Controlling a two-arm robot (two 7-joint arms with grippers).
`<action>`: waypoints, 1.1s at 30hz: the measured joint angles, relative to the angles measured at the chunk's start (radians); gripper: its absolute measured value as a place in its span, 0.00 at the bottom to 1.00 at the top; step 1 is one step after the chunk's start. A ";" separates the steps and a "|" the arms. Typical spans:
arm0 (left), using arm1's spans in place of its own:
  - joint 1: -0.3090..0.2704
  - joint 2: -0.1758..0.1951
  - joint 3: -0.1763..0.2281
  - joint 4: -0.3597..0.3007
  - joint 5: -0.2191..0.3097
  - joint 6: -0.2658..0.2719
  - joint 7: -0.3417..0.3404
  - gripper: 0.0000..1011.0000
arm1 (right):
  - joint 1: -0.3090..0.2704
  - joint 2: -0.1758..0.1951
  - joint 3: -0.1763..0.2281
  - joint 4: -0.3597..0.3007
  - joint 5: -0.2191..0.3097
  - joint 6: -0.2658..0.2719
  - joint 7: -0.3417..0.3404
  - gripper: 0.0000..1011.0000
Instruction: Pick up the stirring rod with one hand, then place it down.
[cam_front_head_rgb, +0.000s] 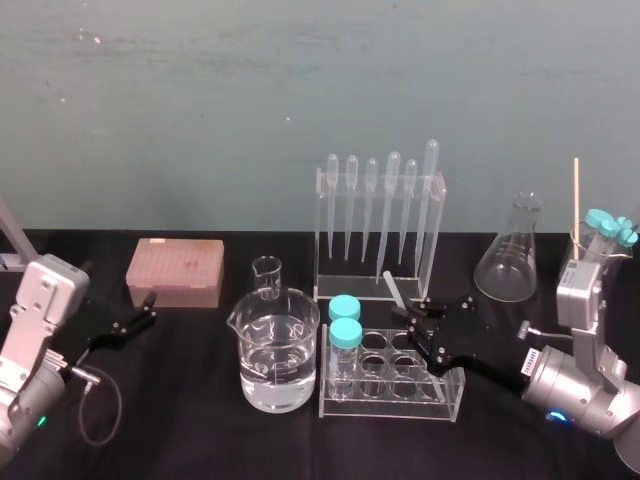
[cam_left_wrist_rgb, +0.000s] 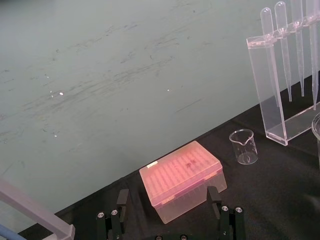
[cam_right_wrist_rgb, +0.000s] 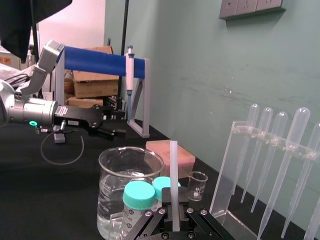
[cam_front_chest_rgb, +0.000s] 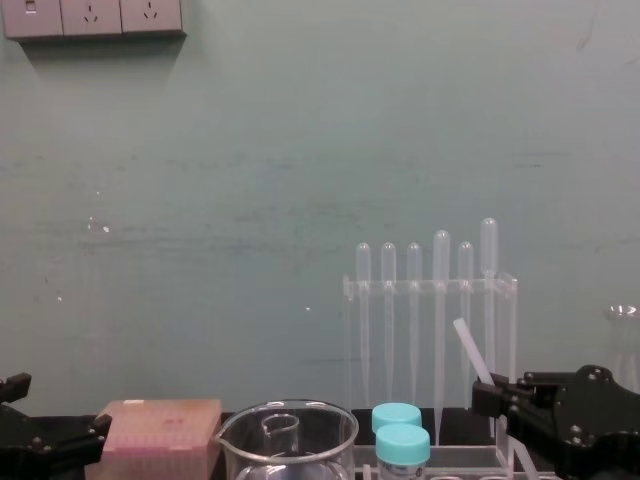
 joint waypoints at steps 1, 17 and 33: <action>0.000 0.000 0.000 0.000 0.000 0.000 0.000 0.99 | 0.000 0.001 -0.001 0.000 -0.001 0.002 0.000 0.07; 0.000 0.000 0.000 0.000 0.000 0.000 0.000 0.99 | 0.000 0.001 0.000 0.000 -0.002 0.003 -0.002 0.07; 0.000 0.000 0.000 0.000 0.000 0.000 0.000 0.99 | 0.000 0.001 0.001 0.000 -0.001 0.001 -0.002 0.47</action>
